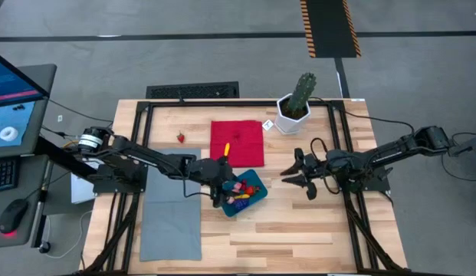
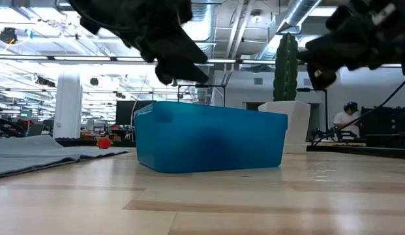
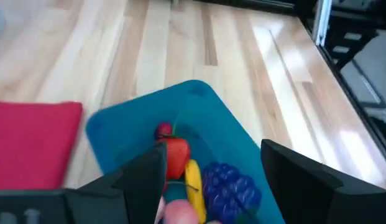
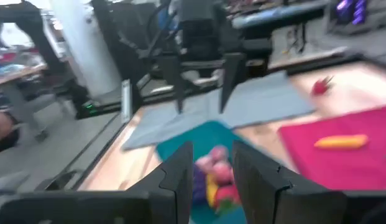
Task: Pick and placing Produce into tupperware
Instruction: Put the cherry into the blue bin
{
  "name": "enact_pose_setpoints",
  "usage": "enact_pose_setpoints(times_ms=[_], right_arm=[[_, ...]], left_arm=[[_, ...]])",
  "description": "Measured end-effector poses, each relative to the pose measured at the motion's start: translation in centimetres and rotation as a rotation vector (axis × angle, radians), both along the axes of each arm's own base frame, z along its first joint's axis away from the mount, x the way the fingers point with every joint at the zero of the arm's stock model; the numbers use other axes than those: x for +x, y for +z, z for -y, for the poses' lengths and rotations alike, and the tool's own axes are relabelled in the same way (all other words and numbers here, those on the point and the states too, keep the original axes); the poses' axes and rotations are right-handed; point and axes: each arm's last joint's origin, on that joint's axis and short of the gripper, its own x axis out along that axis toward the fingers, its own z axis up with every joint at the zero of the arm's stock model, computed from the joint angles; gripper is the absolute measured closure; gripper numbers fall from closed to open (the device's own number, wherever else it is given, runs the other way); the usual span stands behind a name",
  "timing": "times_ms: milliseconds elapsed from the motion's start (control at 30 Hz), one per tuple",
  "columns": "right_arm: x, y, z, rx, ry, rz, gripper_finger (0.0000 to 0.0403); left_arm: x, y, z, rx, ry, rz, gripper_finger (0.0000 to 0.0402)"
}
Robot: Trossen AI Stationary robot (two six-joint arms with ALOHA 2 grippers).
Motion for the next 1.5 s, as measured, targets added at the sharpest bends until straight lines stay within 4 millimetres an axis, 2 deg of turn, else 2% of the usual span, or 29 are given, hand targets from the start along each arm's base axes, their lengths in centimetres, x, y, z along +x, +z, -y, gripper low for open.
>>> enact_pose_setpoints(times_ms=[100,233,433,567,767,1000,1133,1300,1500], right_arm=[[0.6,1.1,0.2,-0.046,-0.057,0.024,0.0272],[1.7,3.0,0.9,-0.145,-0.105,0.009,0.0272],[3.9,6.3,3.3,-0.204,-0.215,-0.084,0.0272],[6.4,7.8,5.9,-0.160,-0.318,-0.204,0.0272],[11.3,8.3,9.4,-0.030,-0.410,-0.387,0.0272],[17.1,7.7,12.4,0.067,-0.466,-0.645,0.0272],[19.8,6.5,13.4,0.121,-0.492,-0.754,0.0272],[21.7,4.3,13.9,0.183,-0.521,-0.901,0.0272],[22.9,1.9,14.7,0.229,-0.549,-1.037,0.0272]], left_arm=[[-1.0,1.0,-0.2,0.032,-0.011,0.051,0.0154],[-3.6,2.2,-0.5,0.048,-0.022,0.145,0.0156],[-9.4,4.1,-1.4,0.083,0.017,0.349,0.0157],[-12.9,4.6,-1.7,0.103,0.006,0.515,0.0157],[-16.5,4.9,-2.0,0.128,0.006,0.655,0.0157],[-18.8,4.7,-2.2,0.210,-0.067,0.645,0.0157],[-19.8,4.5,-2.1,0.206,-0.154,0.615,0.0157],[-20.4,3.8,-2.2,0.228,-0.166,0.541,0.0157],[-20.2,3.1,-2.6,0.253,-0.055,0.461,0.0157]])
